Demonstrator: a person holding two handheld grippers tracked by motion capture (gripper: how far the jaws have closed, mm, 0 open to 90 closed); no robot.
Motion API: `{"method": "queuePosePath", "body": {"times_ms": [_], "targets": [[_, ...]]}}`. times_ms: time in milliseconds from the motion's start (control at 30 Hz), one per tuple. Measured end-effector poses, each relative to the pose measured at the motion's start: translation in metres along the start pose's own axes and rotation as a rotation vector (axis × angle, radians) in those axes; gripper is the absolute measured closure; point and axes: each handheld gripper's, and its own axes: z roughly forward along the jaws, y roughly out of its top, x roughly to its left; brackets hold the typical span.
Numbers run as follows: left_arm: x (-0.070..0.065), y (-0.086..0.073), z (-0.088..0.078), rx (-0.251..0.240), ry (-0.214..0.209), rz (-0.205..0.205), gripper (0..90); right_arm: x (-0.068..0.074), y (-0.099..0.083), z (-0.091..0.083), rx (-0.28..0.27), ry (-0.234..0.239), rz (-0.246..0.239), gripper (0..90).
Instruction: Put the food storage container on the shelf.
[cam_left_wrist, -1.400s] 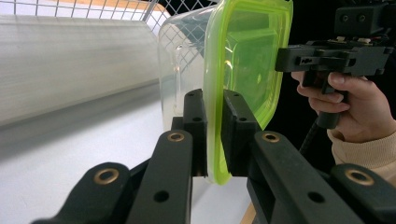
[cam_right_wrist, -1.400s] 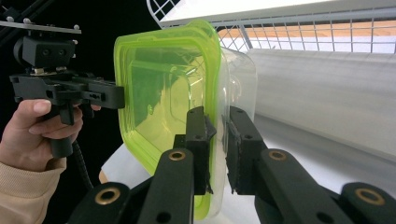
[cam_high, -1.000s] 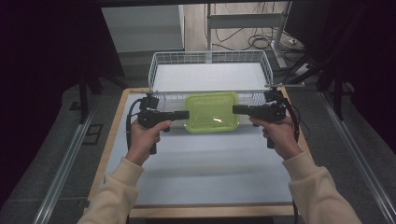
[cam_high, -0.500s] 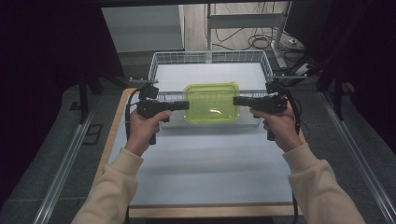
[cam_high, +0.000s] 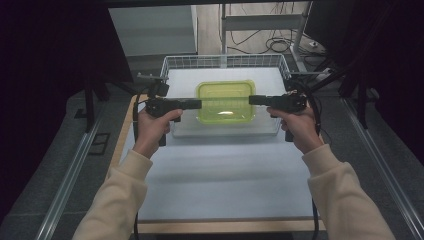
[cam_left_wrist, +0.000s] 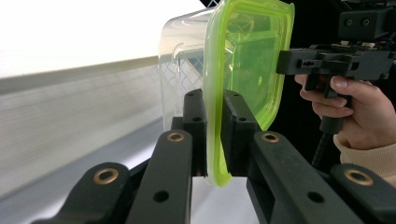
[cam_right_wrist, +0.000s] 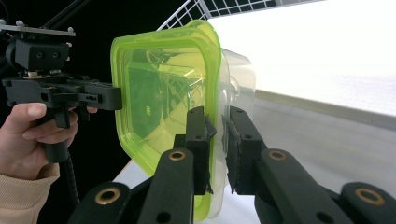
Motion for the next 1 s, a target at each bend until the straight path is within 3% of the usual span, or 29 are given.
{"method": "queuePosePath", "body": {"times_ms": [400, 1000], "targets": [[0.006, 0.017, 0.007, -0.004, 0.013, 0.001, 82.1, -0.005, 0.018, 0.004, -0.011, -0.032, -0.007, 80.5], [0.013, 0.043, 0.012, -0.003, 0.040, 0.009, 82.0, -0.015, 0.035, 0.012, -0.038, -0.036, 0.017, 80.5]]}}
